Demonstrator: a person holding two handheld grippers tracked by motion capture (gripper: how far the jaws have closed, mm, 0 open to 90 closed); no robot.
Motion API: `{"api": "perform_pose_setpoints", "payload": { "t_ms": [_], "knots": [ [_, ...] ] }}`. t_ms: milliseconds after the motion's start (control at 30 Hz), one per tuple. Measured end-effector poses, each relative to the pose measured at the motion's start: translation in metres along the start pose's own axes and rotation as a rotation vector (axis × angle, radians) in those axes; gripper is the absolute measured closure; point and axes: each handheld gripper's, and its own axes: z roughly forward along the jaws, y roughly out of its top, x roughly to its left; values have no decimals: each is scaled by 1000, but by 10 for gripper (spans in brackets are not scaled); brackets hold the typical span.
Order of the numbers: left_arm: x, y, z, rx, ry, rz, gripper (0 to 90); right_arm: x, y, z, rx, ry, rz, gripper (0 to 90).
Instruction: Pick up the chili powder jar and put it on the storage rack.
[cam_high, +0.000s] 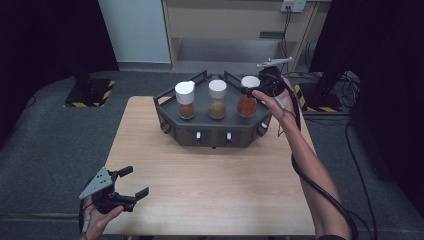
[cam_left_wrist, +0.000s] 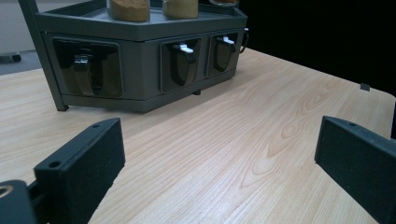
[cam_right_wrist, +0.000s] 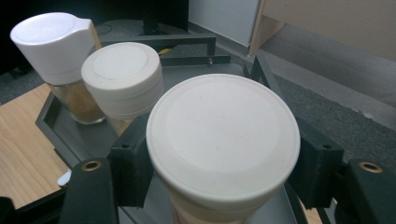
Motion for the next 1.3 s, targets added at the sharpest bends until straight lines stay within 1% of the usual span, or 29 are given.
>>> {"api": "perform_pose_setpoints", "payload": {
  "t_ms": [467, 567, 867, 1033, 1233, 1300],
  "knots": [
    [0, 0, 0, 0, -3, 0, 11, -8, -4, 16, 24, -18, 22, 339],
    [1, 0, 0, 1, -2, -2, 11, -9, -5, 20, 29, -16, 26, 339],
    [0, 0, 0, -2, 1, -3, 11, -9, -4, 27, 52, -15, 17, 339],
    [0, 0, 0, -1, 0, 0, 11, -12, -9, 27, 40, -11, 42, 339],
    [0, 0, 0, 1, -1, 1, 11, -13, -13, 27, 29, -15, 48, 335],
    [0, 0, 0, 1, -1, 2, 11, -16, -17, 26, 17, -3, 66, 303]
  ]
}}
